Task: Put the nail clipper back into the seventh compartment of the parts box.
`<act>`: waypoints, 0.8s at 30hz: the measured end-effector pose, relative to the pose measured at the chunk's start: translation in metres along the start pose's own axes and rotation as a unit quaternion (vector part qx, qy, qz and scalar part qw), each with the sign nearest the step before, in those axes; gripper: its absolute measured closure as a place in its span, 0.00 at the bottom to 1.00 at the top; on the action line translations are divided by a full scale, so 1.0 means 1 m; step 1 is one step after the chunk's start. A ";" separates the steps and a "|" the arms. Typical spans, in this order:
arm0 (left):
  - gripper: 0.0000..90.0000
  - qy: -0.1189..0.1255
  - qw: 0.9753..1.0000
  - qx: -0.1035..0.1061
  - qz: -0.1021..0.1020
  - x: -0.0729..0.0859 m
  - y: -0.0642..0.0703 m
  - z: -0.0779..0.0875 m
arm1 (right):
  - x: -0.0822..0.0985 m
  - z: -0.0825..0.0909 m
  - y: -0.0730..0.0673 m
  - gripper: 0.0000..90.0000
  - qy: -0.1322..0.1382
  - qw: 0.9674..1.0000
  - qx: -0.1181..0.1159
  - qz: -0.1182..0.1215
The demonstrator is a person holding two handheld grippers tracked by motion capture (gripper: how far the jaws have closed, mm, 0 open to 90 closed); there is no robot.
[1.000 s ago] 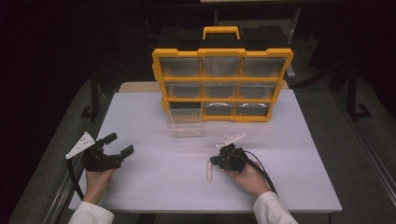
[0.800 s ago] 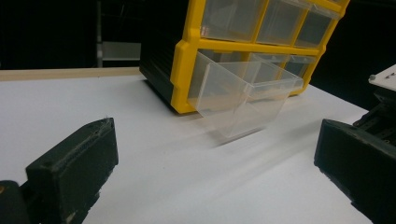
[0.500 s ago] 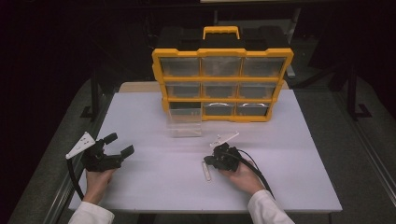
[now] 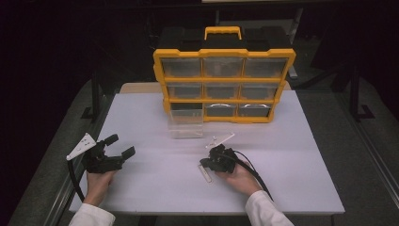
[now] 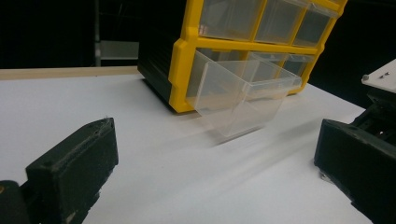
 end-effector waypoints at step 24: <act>0.00 -0.001 1.000 0.002 0.000 0.000 0.000 -0.001 | -0.008 0.004 -0.010 0.89 0.014 1.000 -0.008 0.003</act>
Point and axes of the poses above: each handheld gripper's, and its own axes: z roughly backward along the jaws, x roughly out of its underside, y roughly to its right, the point moved 3 cm from there along -z, roughly forward along the jaws, and after that the axes turned 15 degrees about x, right-handed, at the moved point
